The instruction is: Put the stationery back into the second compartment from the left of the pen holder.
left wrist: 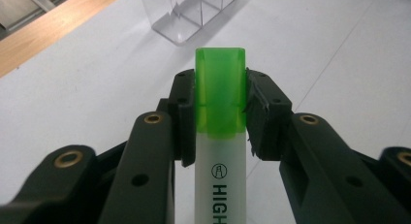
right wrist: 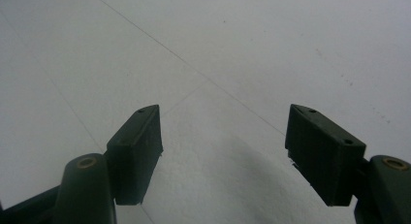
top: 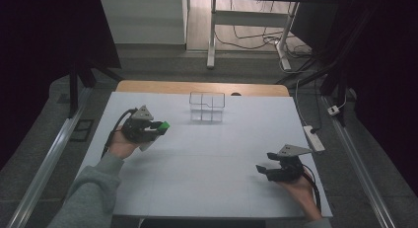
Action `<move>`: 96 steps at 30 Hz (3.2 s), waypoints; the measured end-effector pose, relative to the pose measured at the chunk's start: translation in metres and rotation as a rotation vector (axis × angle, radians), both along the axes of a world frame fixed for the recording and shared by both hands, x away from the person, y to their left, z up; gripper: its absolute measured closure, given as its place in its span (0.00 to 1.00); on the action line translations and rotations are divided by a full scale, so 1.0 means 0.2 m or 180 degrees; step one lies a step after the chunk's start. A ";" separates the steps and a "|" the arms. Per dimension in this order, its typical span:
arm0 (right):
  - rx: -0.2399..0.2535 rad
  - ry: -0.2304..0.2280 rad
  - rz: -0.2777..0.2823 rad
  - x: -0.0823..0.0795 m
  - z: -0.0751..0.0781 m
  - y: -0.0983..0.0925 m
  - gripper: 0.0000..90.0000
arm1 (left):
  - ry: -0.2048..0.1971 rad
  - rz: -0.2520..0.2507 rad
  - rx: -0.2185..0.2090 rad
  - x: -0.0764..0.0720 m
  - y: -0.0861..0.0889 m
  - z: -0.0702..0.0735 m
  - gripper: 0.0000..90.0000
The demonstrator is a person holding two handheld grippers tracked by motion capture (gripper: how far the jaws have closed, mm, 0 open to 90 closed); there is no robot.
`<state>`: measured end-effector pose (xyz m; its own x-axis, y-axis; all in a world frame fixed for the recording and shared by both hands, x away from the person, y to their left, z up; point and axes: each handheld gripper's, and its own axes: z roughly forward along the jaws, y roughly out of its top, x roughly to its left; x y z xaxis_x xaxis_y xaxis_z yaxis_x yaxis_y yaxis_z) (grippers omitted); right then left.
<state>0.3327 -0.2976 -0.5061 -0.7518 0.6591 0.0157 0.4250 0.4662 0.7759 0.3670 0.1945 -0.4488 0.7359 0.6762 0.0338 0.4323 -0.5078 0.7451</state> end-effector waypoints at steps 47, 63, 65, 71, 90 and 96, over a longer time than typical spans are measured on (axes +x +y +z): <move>-0.0049 0.0038 -0.0004 0.01 -0.03 0.01 0.32 | -0.0343 -0.0056 -0.0507 0.22 -0.21 0.18 0.74; -0.0044 0.0046 -0.0006 0.01 -0.03 0.01 0.31 | -0.0371 -0.0058 -0.0597 0.30 -0.24 0.19 0.74; -0.0050 0.0044 -0.0015 0.01 -0.03 0.01 0.31 | -0.0378 -0.0053 -0.0612 0.32 -0.25 0.19 0.74; -0.0036 0.0049 -0.0016 0.01 -0.03 0.00 0.31 | -0.0398 -0.0071 -0.0661 0.36 -0.29 0.21 0.74; -0.0017 0.0045 -0.0017 0.02 -0.04 0.00 0.31 | -0.0395 -0.0055 -0.0710 0.50 -0.40 0.23 0.74; -0.0012 0.0060 -0.0030 0.02 -0.04 -0.01 0.31 | -0.0308 -0.0067 -0.0808 0.55 -0.44 0.22 0.74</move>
<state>0.3369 -0.2988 -0.5135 -0.7452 0.6662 0.0275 0.4440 0.4650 0.7660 0.4771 0.1066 -0.4049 0.7515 0.6566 -0.0642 0.3444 -0.3074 0.8871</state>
